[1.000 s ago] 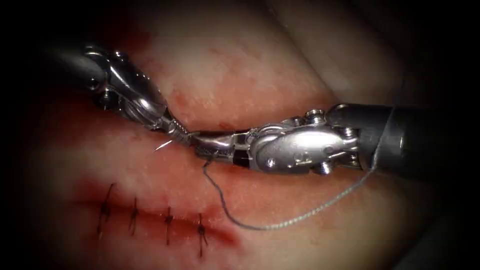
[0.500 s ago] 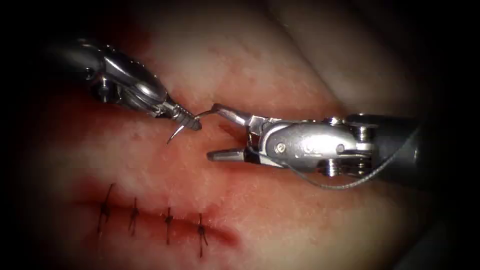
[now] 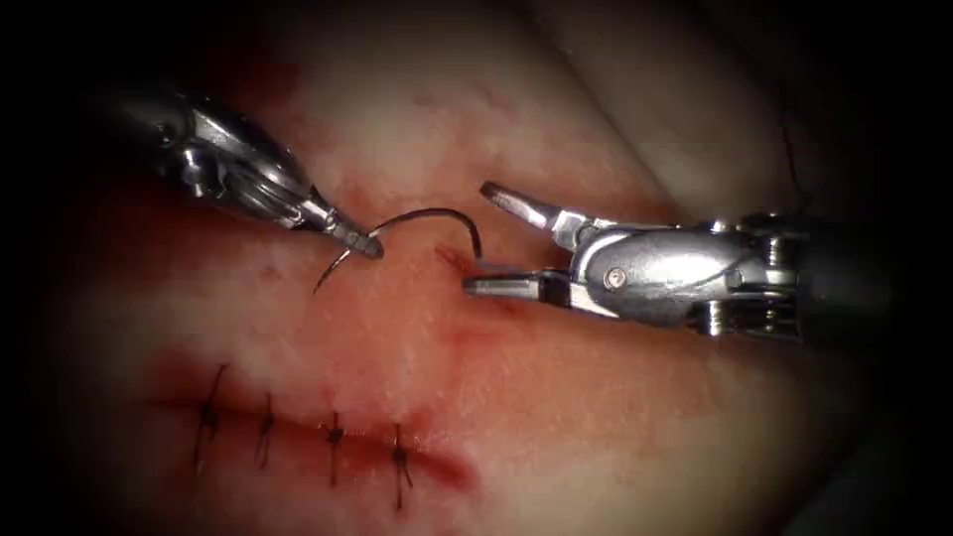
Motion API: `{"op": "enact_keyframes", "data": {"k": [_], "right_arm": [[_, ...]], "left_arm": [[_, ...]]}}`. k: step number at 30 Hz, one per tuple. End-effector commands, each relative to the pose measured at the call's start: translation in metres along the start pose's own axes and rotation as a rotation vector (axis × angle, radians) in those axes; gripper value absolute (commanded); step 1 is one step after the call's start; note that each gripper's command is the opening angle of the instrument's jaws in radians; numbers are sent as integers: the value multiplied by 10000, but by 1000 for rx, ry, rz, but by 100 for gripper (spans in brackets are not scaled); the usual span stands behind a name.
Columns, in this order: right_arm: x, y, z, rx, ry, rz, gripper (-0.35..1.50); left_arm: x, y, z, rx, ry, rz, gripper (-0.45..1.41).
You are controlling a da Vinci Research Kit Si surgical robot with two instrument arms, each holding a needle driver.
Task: Wound Closure
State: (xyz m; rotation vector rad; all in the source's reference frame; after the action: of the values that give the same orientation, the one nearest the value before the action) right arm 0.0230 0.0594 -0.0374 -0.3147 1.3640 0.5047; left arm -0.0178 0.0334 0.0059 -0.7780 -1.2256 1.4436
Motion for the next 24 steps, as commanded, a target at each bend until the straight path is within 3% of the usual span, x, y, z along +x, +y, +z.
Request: {"op": "enact_keyframes", "data": {"k": [1,9,13,24], "right_arm": [[-7,-4,3,-28,2,36,131],[-26,-7,-1,-221,20,300,123],[-39,-8,-4,-296,15,399,120],[-41,-3,-4,-321,81,441,108]], "left_arm": [[2,-2,7,-23,19,-4,-35],[7,1,7,-171,158,-36,-35],[4,4,8,-207,187,-51,-35],[-6,4,22,-241,181,-91,-35]]}}
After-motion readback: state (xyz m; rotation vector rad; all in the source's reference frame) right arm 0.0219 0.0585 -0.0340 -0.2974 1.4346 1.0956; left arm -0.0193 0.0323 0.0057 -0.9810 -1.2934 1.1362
